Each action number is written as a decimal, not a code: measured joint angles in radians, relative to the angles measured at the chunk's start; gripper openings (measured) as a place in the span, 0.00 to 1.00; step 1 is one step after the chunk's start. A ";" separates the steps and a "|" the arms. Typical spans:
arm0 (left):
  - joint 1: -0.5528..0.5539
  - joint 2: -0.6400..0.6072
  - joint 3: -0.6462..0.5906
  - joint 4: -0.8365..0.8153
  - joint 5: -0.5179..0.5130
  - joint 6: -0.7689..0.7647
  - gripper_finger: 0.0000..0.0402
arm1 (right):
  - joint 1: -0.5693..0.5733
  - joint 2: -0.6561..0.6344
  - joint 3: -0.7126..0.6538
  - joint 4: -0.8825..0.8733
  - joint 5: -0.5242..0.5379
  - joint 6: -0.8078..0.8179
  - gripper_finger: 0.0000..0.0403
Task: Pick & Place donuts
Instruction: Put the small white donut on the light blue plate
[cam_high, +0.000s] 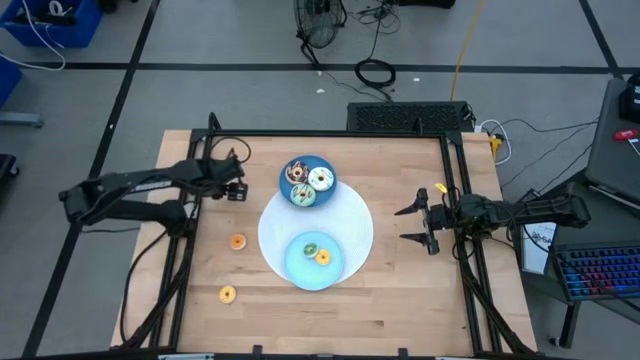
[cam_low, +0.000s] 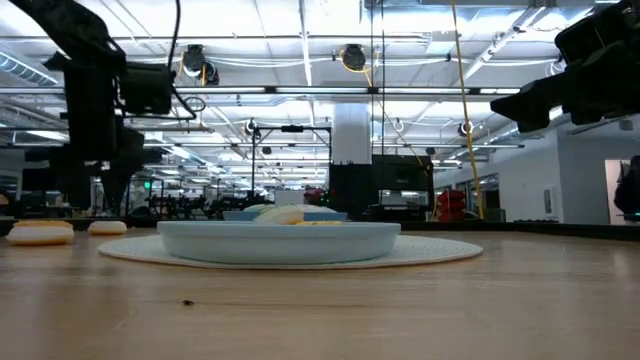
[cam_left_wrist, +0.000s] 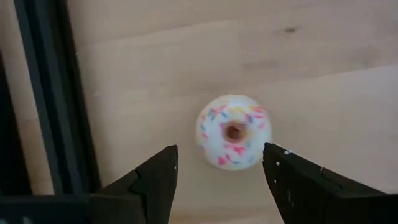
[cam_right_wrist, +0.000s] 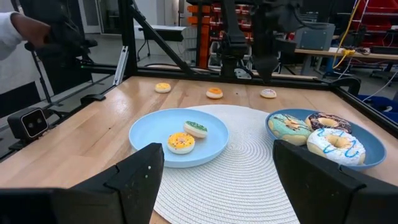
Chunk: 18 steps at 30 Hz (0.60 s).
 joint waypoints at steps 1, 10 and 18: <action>0.008 0.022 0.000 0.014 -0.001 0.003 0.58 | 0.000 0.000 0.000 0.000 0.000 0.000 0.72; 0.035 0.208 0.001 0.224 0.053 0.085 0.59 | 0.000 0.000 0.000 0.000 0.000 0.000 0.71; 0.048 0.295 0.007 0.224 0.051 0.083 0.58 | 0.000 0.000 0.000 0.000 0.000 0.000 0.71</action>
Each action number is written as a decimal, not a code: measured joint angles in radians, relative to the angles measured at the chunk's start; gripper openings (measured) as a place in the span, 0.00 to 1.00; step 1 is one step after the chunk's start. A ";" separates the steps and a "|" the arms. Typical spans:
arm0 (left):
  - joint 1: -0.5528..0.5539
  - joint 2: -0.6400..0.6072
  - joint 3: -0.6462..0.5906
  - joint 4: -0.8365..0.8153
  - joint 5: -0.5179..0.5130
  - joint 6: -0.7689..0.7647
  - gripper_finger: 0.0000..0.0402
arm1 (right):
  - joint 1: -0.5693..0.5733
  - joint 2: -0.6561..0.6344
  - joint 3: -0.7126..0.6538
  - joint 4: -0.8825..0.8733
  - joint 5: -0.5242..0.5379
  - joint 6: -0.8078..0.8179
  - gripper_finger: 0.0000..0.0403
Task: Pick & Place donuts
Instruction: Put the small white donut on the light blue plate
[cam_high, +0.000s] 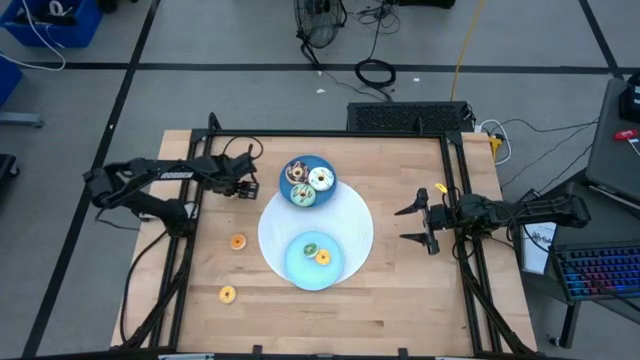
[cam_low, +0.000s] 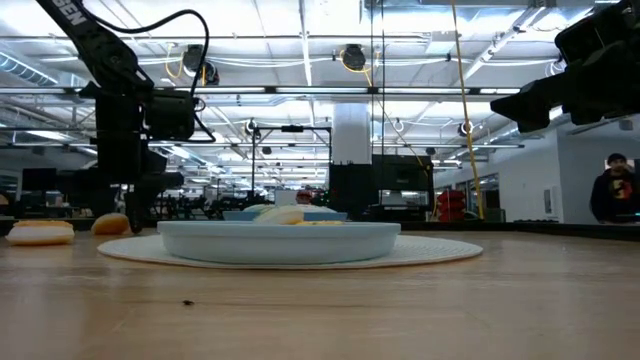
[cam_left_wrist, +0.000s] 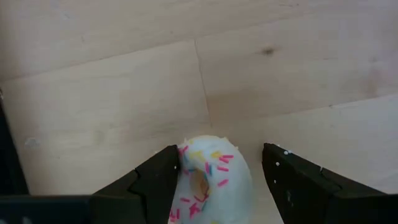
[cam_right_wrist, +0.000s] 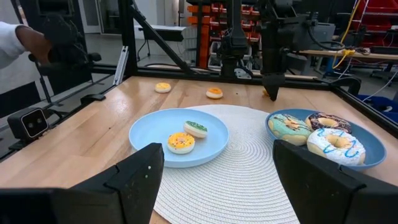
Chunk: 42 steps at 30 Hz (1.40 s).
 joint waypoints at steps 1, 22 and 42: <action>0.000 -0.001 0.000 0.000 0.000 0.000 0.58 | 0.000 0.000 0.000 0.000 0.000 0.000 0.72; -0.041 -0.067 -0.008 -0.075 0.019 0.059 0.55 | 0.000 0.000 0.000 0.000 0.000 0.000 0.71; -0.169 -0.167 0.148 -0.070 0.207 0.205 0.04 | 0.000 0.000 0.000 0.000 0.000 0.000 0.72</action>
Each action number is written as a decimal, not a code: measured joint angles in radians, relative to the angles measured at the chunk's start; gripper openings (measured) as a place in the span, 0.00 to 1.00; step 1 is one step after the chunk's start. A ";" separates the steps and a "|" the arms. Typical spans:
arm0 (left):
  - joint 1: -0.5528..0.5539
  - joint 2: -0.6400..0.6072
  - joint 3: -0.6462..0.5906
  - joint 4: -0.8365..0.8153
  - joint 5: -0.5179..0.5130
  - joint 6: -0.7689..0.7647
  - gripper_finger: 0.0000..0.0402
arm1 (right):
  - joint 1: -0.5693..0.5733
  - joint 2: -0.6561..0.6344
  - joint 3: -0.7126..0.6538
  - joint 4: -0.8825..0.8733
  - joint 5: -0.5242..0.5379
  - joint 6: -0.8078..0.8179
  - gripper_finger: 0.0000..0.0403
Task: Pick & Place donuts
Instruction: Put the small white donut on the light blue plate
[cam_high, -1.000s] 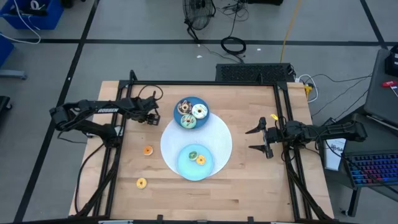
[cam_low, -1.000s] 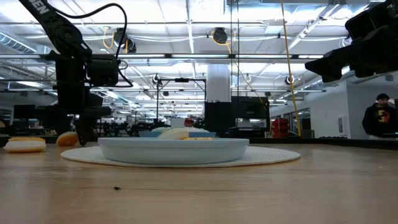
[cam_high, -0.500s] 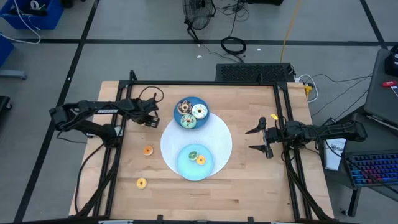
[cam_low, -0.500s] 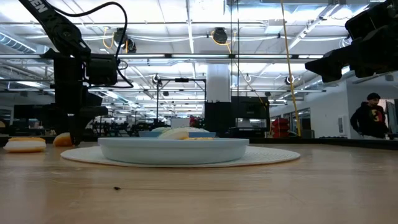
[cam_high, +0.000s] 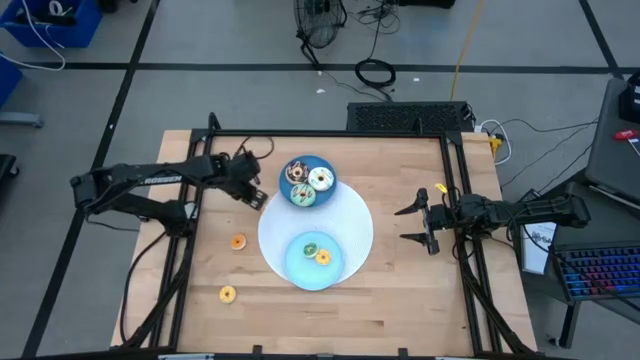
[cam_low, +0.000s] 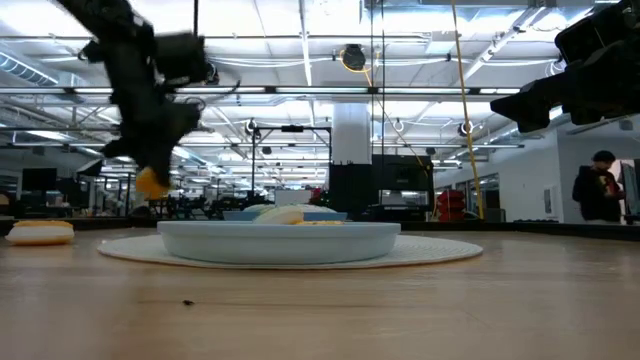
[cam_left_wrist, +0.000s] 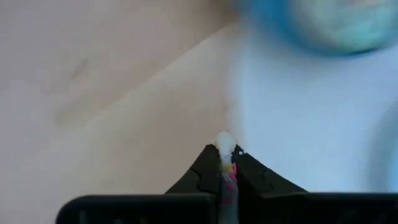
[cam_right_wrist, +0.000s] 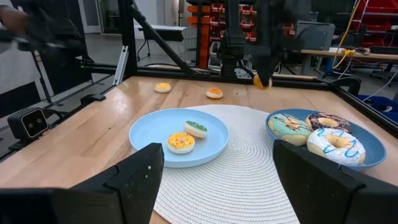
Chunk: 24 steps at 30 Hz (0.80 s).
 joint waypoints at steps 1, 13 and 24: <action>-0.034 -0.001 0.030 0.007 -0.001 0.023 0.04 | 0.000 0.000 0.000 0.000 0.000 0.000 0.72; -0.590 0.185 0.329 0.191 -0.324 0.466 0.04 | 0.000 0.000 0.000 0.000 0.000 0.000 0.72; -0.776 0.576 0.443 0.191 -0.520 0.513 0.09 | 0.000 0.003 0.000 0.008 0.000 0.000 0.71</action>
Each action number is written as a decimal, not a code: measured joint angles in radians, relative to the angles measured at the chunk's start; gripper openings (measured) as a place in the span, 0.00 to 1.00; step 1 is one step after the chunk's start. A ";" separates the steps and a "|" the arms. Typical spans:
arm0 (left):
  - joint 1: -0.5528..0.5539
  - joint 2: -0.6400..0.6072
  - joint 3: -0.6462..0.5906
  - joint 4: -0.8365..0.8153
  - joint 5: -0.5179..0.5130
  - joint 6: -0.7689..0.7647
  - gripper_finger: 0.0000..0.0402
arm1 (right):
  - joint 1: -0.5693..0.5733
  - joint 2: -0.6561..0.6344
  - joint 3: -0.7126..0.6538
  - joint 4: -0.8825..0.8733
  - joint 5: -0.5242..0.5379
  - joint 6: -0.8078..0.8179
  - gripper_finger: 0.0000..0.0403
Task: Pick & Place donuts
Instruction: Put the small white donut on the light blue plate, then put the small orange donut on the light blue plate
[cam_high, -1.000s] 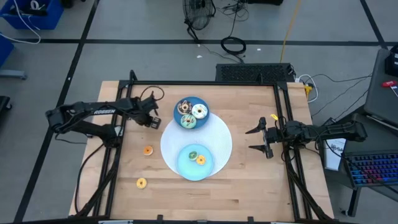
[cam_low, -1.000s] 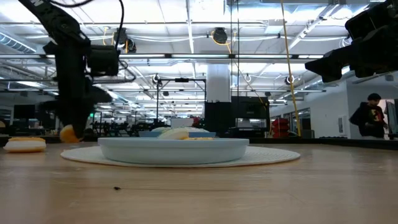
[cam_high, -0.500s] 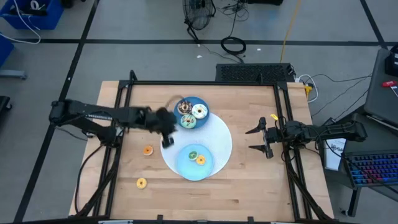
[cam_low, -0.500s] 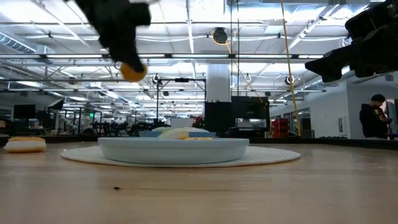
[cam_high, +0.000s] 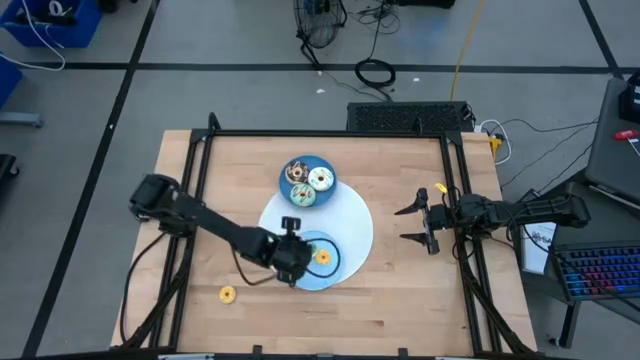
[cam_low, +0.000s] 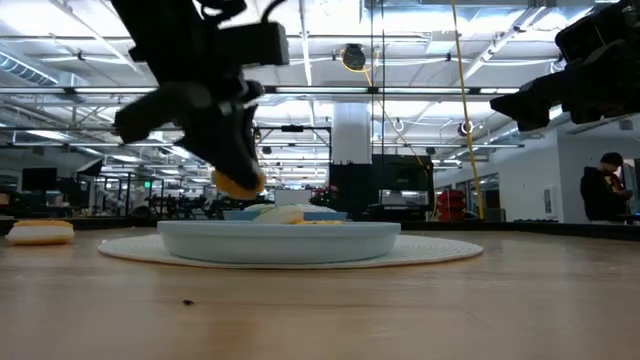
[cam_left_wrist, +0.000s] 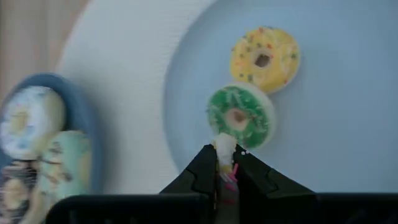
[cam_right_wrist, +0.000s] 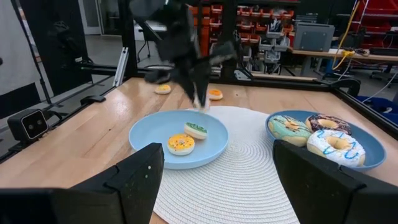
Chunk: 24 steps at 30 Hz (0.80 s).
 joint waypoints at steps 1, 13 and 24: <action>-0.002 0.023 0.009 -0.002 0.000 -0.013 0.09 | 0.000 0.000 0.000 0.000 0.000 0.000 0.71; -0.004 0.125 0.089 0.000 -0.036 -0.072 0.32 | 0.000 0.001 0.000 0.010 0.000 0.000 0.72; -0.025 0.125 0.220 -0.284 -0.034 -0.224 0.59 | 0.000 0.003 0.000 0.016 0.000 0.000 0.72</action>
